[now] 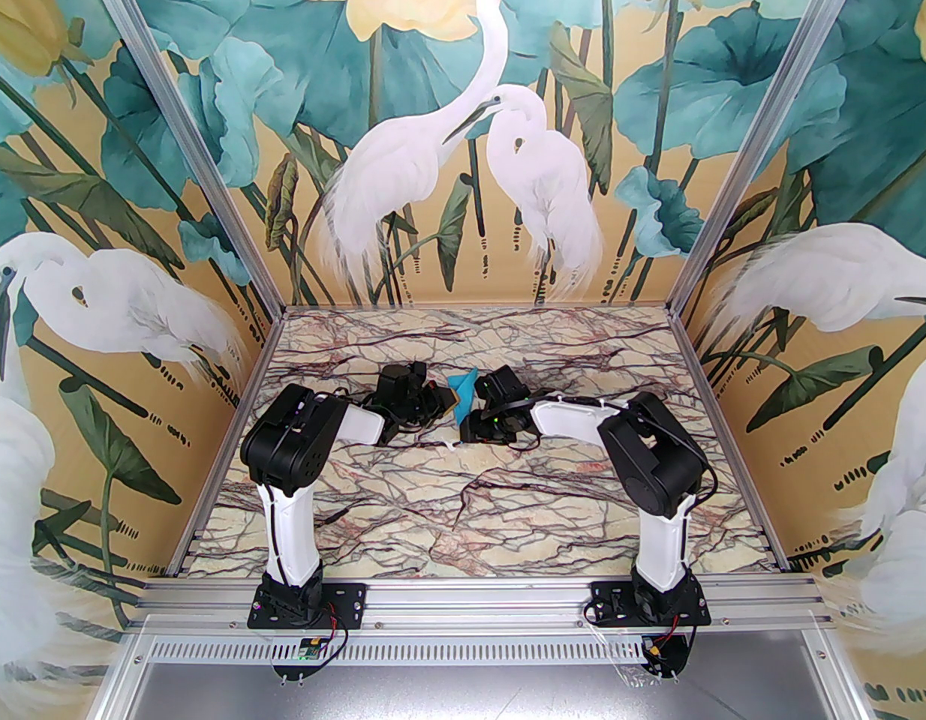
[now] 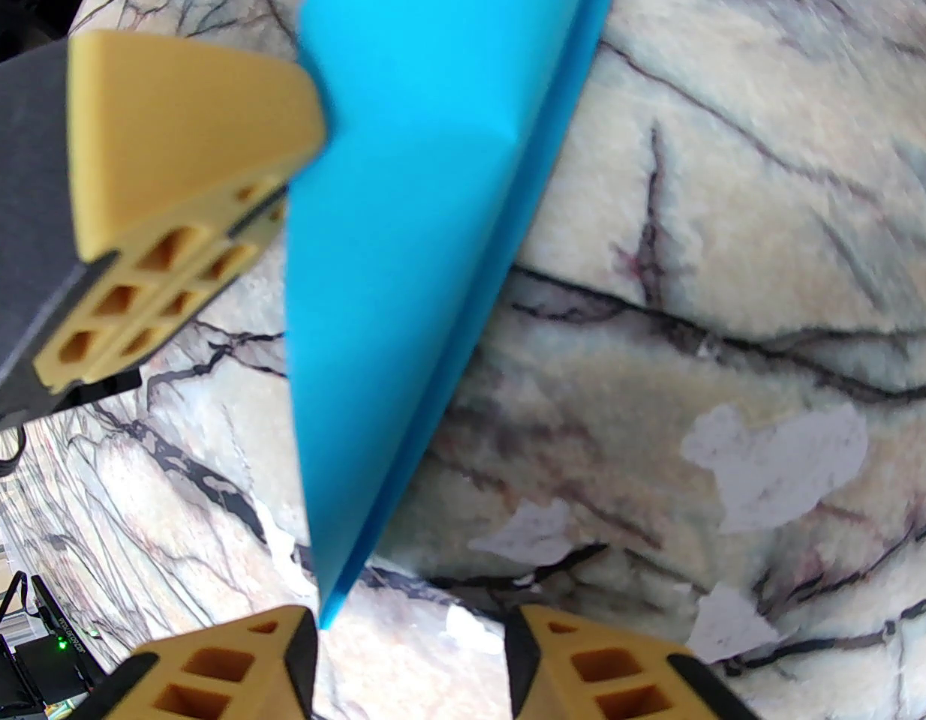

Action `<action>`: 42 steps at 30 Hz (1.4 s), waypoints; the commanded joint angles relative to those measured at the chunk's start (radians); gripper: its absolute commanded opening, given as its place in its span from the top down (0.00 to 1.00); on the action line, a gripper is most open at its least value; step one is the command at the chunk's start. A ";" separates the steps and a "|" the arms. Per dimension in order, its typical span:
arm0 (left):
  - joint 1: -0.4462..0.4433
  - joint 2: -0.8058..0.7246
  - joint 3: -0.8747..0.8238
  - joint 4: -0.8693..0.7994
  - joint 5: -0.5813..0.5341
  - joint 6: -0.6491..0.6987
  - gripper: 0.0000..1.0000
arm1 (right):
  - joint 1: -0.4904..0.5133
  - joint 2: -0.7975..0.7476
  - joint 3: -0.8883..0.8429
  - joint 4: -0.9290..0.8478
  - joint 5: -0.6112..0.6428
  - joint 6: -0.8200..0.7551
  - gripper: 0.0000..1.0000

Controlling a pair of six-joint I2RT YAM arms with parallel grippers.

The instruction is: Fold a paper plane with a square sheet of paper (fold left side to right side)

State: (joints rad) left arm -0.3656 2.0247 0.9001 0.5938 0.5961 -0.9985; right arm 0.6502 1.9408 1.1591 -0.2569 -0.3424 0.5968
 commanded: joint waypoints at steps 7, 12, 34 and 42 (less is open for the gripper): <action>0.006 0.017 0.020 -0.014 0.023 0.019 0.99 | 0.038 0.045 0.074 -0.082 0.089 -0.028 0.51; 0.007 0.019 0.019 -0.015 0.028 0.023 0.99 | 0.037 0.077 0.108 -0.132 0.118 -0.047 0.57; 0.037 0.034 0.081 -0.129 0.038 0.115 0.99 | 0.037 0.060 0.085 -0.166 0.169 -0.073 0.68; 0.044 0.043 0.103 -0.168 0.036 0.145 0.99 | 0.034 0.049 0.072 -0.170 0.184 -0.074 0.69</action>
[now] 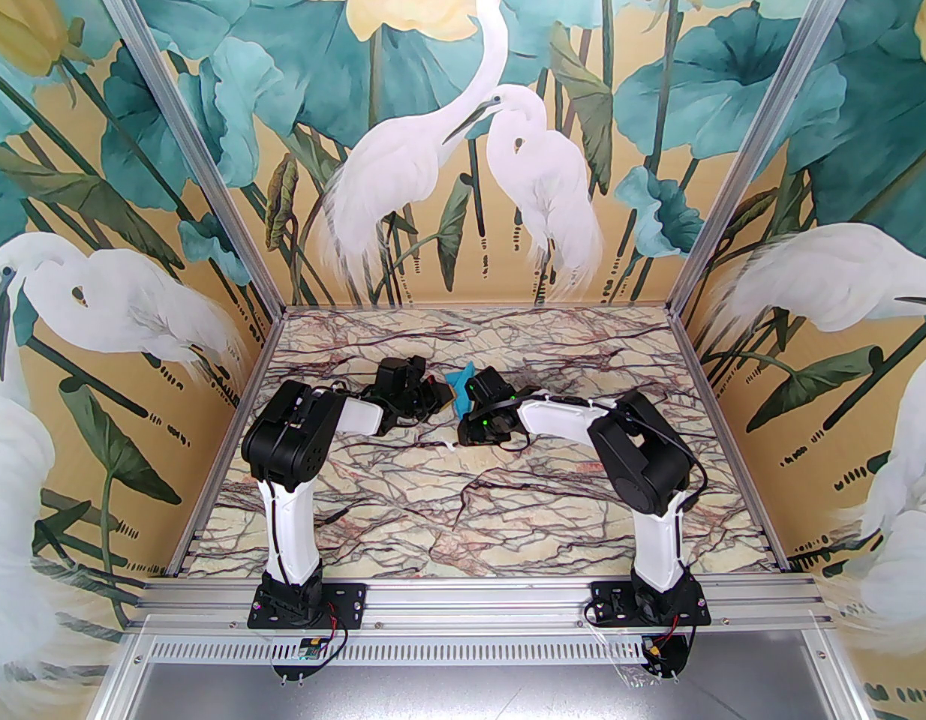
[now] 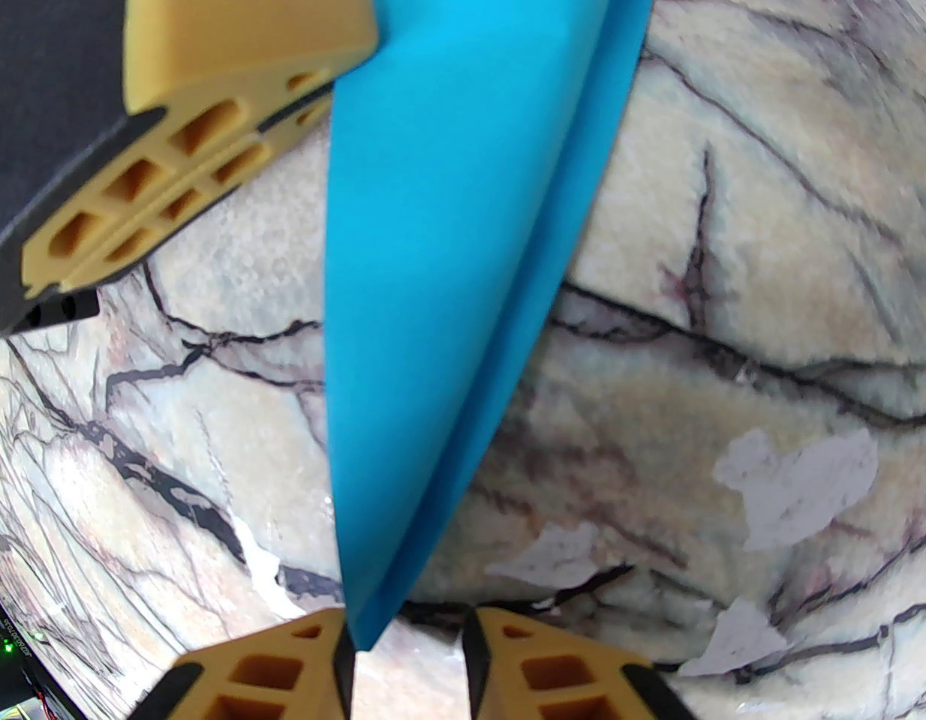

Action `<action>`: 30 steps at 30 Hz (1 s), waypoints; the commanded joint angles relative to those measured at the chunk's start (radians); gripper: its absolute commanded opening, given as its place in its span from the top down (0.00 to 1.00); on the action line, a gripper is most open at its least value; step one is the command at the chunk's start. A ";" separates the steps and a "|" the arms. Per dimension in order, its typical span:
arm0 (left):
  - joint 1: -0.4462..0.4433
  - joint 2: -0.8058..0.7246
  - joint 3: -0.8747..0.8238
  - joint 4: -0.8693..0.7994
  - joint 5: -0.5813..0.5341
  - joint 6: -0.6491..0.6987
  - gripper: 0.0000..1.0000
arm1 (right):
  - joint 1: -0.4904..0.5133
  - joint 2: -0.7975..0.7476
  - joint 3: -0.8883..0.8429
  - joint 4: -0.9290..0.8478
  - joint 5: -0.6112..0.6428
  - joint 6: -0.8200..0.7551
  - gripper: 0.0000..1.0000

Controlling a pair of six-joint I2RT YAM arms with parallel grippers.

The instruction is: Fold a paper plane with a square sheet of paper (fold left side to right side)

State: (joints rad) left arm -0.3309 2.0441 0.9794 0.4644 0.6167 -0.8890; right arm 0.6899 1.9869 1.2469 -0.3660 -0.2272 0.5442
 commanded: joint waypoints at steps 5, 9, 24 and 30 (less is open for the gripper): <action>0.013 0.035 0.042 -0.070 0.018 0.061 0.99 | -0.008 0.000 -0.020 -0.059 0.067 -0.022 0.70; 0.014 0.048 0.056 -0.079 0.017 0.068 0.98 | -0.008 0.000 -0.022 -0.060 0.066 -0.022 0.70; 0.014 0.080 0.075 -0.109 -0.001 0.082 0.98 | -0.043 -0.082 -0.097 0.088 -0.116 -0.005 0.65; 0.015 0.082 0.077 -0.112 0.000 0.082 0.98 | -0.116 -0.126 -0.211 0.356 -0.347 0.120 0.70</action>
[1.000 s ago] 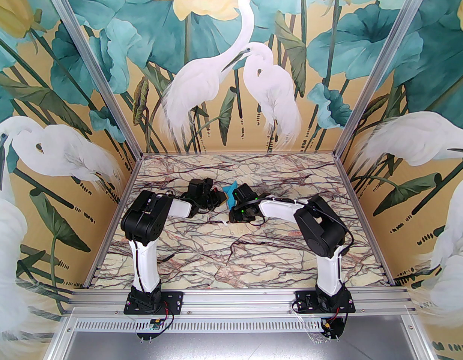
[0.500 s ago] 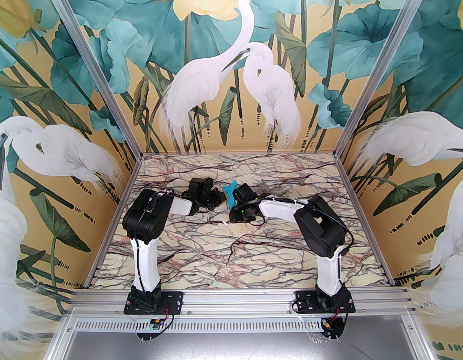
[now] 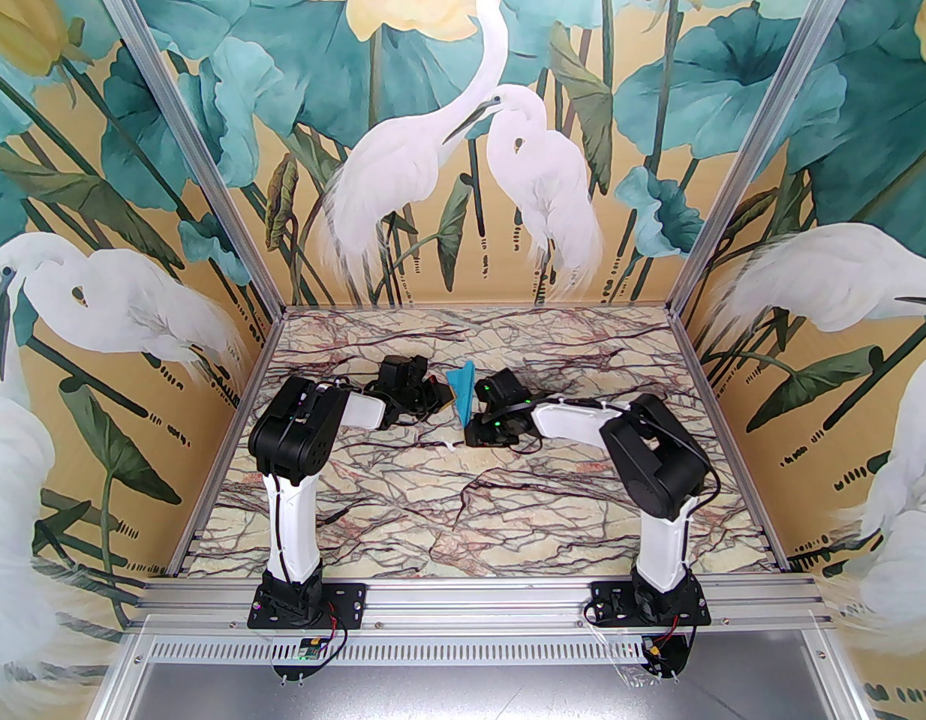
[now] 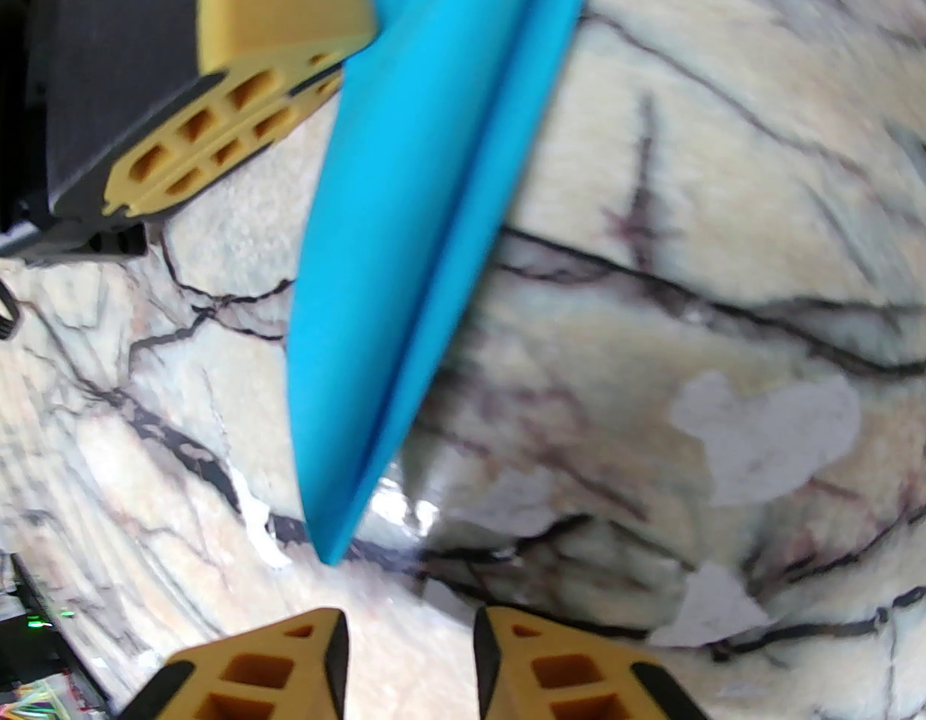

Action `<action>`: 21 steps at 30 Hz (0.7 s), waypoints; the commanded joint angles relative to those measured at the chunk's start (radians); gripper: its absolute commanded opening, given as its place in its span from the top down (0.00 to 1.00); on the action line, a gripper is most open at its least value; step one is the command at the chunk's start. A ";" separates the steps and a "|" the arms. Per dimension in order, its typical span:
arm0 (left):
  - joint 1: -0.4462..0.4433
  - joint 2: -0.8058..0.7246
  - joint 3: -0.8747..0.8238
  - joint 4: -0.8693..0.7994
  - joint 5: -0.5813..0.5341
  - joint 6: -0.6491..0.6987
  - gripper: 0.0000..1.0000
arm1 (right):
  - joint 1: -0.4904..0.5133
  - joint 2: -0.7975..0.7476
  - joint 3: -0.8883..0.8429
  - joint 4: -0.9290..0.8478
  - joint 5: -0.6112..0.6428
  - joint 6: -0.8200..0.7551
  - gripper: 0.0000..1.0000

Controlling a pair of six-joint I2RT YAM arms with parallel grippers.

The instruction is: Fold a paper plane with a square sheet of paper (fold left side to right side)

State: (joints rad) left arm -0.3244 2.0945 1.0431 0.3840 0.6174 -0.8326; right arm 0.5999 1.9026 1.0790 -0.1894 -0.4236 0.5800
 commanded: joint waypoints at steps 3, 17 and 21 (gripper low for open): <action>0.008 0.033 0.017 -0.030 0.002 0.026 0.98 | -0.059 -0.038 -0.092 0.313 -0.217 0.170 0.79; 0.004 0.030 0.016 -0.011 0.007 0.008 0.98 | -0.076 0.051 0.026 0.292 -0.270 0.183 0.88; -0.004 0.030 0.014 -0.001 0.004 0.001 0.98 | -0.067 0.068 0.076 0.173 -0.217 0.137 0.82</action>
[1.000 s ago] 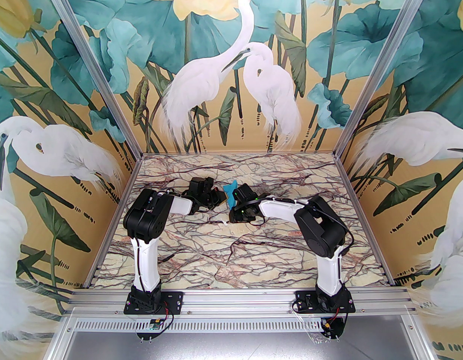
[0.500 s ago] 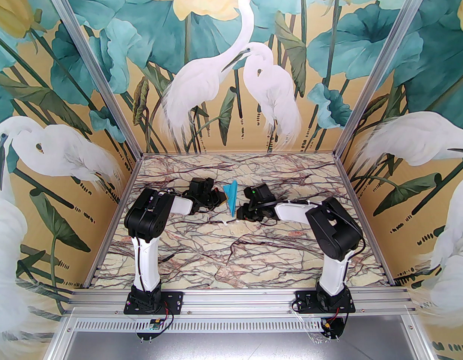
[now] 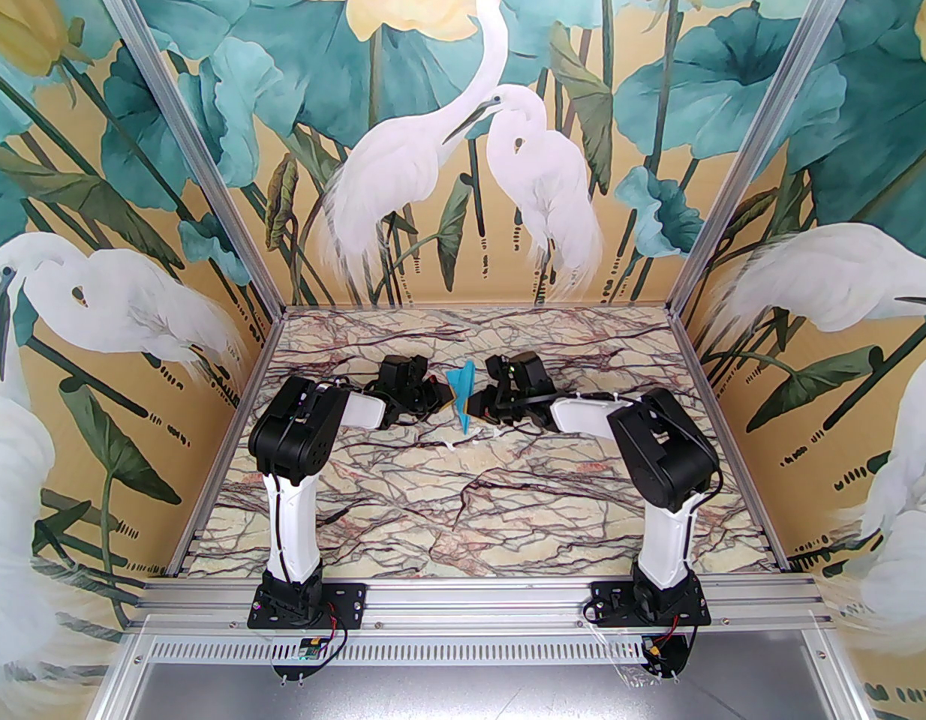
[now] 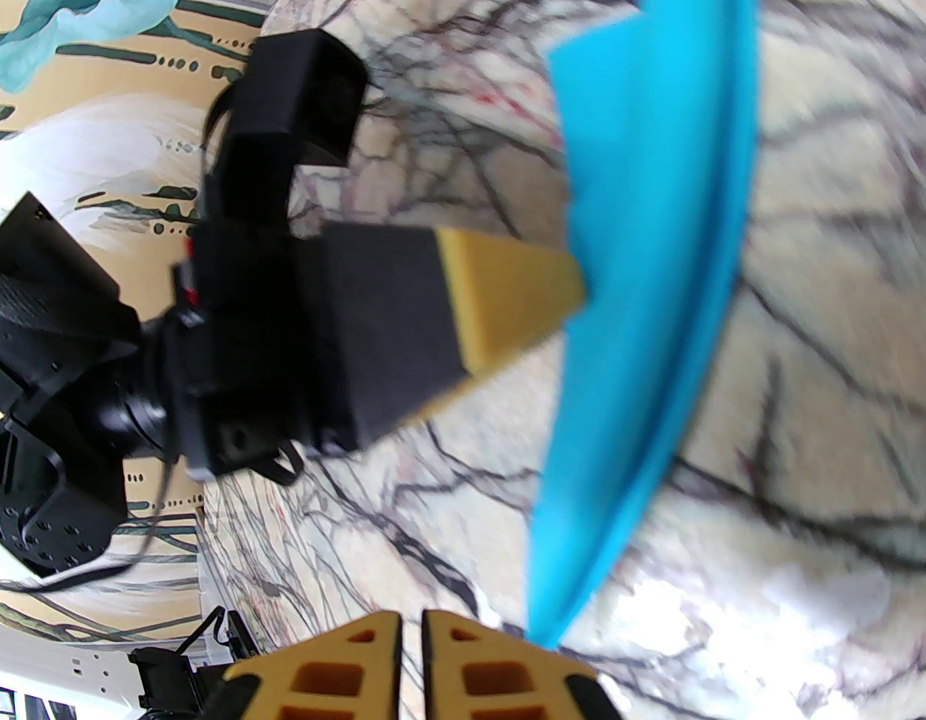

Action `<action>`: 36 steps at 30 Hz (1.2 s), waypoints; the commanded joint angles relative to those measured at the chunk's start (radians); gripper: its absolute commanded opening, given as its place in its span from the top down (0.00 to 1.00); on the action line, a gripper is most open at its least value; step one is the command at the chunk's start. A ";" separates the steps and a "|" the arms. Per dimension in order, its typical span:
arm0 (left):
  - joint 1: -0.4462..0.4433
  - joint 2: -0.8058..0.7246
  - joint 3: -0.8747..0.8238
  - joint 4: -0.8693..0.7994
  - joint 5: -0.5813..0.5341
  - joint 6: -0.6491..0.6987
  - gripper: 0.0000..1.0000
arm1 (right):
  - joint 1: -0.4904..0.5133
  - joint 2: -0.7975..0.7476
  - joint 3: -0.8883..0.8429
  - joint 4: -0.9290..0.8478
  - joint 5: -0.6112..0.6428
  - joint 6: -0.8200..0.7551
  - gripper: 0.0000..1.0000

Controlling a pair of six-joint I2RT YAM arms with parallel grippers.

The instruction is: Fold a paper plane with a square sheet of paper (fold left side to right side)

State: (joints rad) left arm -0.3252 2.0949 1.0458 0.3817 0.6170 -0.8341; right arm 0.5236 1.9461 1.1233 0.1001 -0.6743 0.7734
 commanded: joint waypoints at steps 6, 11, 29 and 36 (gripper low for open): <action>-0.011 0.034 0.001 0.020 0.004 -0.010 0.97 | 0.010 0.050 0.053 -0.154 0.036 -0.061 0.75; -0.017 0.034 0.001 0.022 0.003 -0.010 0.98 | 0.026 0.067 0.100 -0.236 0.071 -0.086 0.66; -0.021 0.036 0.005 0.021 0.005 -0.010 0.97 | 0.001 0.120 0.063 -0.188 0.046 0.005 0.63; -0.024 0.039 0.010 0.020 0.009 -0.012 0.97 | -0.007 0.132 0.062 -0.179 0.040 0.015 0.64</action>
State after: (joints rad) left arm -0.3351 2.1033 1.0454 0.4080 0.6167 -0.8448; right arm 0.5209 2.0521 1.1934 -0.0952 -0.6262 0.7727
